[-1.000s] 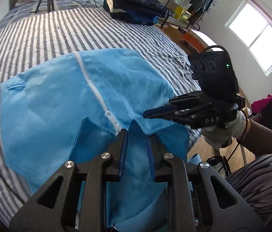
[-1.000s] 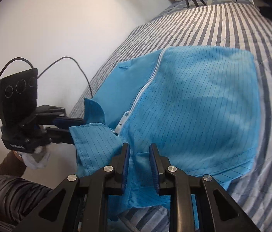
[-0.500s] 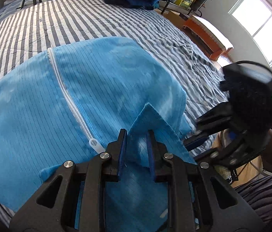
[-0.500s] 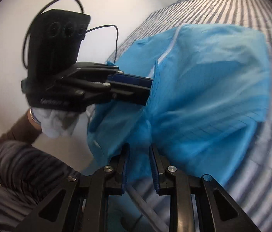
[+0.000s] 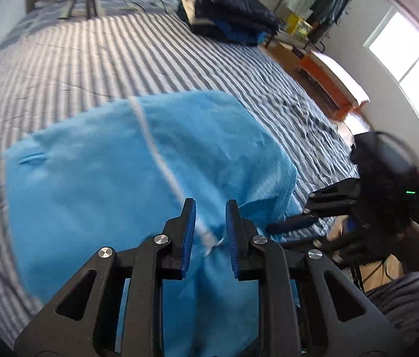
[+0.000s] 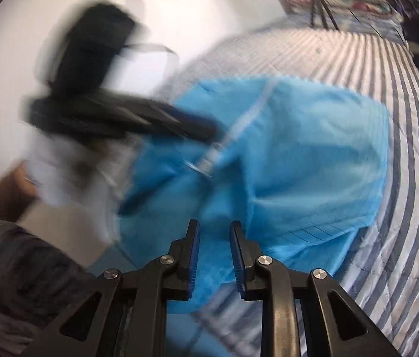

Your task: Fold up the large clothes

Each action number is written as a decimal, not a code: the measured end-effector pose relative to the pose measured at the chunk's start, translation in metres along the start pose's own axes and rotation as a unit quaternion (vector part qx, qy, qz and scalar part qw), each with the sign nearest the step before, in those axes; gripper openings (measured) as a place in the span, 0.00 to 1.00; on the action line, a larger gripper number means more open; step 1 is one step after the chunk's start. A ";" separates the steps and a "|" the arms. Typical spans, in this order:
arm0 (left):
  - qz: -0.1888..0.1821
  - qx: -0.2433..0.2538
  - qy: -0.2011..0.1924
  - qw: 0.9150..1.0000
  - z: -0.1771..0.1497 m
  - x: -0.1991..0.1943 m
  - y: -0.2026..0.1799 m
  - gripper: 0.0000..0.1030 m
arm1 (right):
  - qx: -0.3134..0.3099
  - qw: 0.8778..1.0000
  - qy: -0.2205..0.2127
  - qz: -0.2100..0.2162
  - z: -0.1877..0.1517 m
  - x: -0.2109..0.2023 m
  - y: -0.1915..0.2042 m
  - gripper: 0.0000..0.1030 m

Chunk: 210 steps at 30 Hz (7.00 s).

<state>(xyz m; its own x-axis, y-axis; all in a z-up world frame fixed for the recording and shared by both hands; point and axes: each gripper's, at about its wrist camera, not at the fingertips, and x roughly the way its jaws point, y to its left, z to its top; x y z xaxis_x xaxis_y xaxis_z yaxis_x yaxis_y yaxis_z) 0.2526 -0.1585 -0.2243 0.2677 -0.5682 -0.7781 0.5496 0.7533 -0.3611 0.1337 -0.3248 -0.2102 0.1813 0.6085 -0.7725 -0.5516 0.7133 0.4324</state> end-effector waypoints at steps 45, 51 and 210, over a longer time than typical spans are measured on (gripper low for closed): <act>-0.017 -0.150 0.029 0.988 -0.153 -0.061 0.042 0.37 | -0.031 0.995 0.047 -0.078 -0.004 -0.043 0.050 0.49; 0.046 -0.024 0.037 0.998 -0.146 -0.057 0.006 0.37 | -0.234 0.960 0.101 -0.117 -0.016 -0.029 0.103 0.47; 0.029 -0.188 -0.064 0.980 -0.014 -0.039 0.104 0.06 | 0.102 0.985 -0.042 -0.134 0.083 -0.049 -0.006 0.04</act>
<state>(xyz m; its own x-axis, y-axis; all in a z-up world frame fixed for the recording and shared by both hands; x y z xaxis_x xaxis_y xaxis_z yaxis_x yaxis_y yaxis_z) 0.2883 -0.0541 -0.2387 0.3998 -0.5395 -0.7410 0.2063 0.8407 -0.5007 0.1956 -0.3300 -0.1370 0.3697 0.4098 -0.8339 -0.3020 0.9017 0.3092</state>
